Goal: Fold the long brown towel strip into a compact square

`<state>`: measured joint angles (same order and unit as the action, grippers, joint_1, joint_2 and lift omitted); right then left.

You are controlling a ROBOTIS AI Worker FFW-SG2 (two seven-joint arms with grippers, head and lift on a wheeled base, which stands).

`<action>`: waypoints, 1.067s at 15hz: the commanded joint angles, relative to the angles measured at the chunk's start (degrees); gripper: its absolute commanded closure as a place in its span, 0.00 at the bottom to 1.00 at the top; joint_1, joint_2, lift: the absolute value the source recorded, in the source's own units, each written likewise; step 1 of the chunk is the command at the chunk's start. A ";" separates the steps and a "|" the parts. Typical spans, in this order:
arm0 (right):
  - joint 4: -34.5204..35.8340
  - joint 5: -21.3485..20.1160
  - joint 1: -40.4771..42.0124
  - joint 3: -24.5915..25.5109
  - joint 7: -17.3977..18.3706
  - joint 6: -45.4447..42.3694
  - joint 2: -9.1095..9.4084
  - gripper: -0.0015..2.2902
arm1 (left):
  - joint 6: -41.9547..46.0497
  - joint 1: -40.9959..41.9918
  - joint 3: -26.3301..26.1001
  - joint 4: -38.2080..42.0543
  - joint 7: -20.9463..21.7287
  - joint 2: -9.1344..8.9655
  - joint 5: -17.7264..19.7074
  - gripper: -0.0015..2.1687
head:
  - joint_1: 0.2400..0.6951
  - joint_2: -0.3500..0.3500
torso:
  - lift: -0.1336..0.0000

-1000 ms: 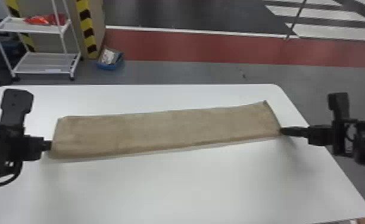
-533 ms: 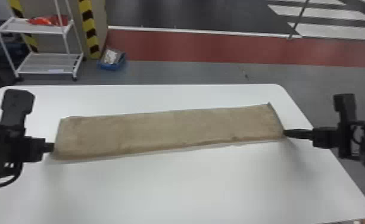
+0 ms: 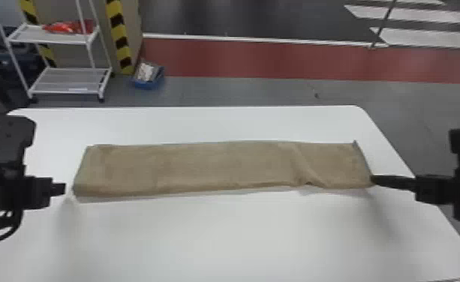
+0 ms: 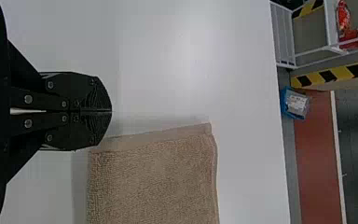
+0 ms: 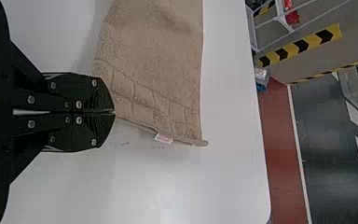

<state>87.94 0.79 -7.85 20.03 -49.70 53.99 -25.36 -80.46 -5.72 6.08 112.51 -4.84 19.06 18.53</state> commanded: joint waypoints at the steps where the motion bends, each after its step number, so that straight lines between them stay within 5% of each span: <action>1: 1.97 0.00 1.87 1.86 -0.22 0.46 0.31 0.72 | 2.80 1.68 1.30 1.14 0.18 -0.07 0.37 0.19 | 1.00 0.37 | 0.07; 2: 1.97 0.00 1.78 2.38 -0.22 0.46 0.23 0.72 | 3.68 1.77 1.30 1.40 -0.08 -0.07 1.69 0.00 | 1.00 0.36 | 0.07; 8: 0.47 -0.44 0.99 1.68 -0.14 -0.42 0.23 0.72 | 8.07 3.09 0.42 1.22 0.09 -1.04 7.84 0.01 | 1.00 0.31 | 0.07; 11: 0.39 -0.44 0.90 1.59 -0.14 -0.77 0.23 0.72 | 8.25 3.00 -1.16 -0.27 0.45 -1.65 7.58 0.05 | 1.00 0.28 | 0.07; 13: 0.39 -0.44 0.90 1.77 -0.22 -0.94 0.23 0.72 | 8.78 2.47 -1.25 -1.68 0.36 -1.57 6.78 0.19 | 1.00 0.26 | 0.07; 16: 0.21 -0.35 0.90 1.95 -0.22 -1.47 0.05 0.72 | 8.25 2.47 -1.07 -1.50 -0.17 -1.21 6.26 0.60 | 1.00 0.27 | 0.07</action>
<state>88.22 0.43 -6.94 21.92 -49.92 52.79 -25.18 -71.89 -3.24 4.87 110.97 -4.98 17.68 24.84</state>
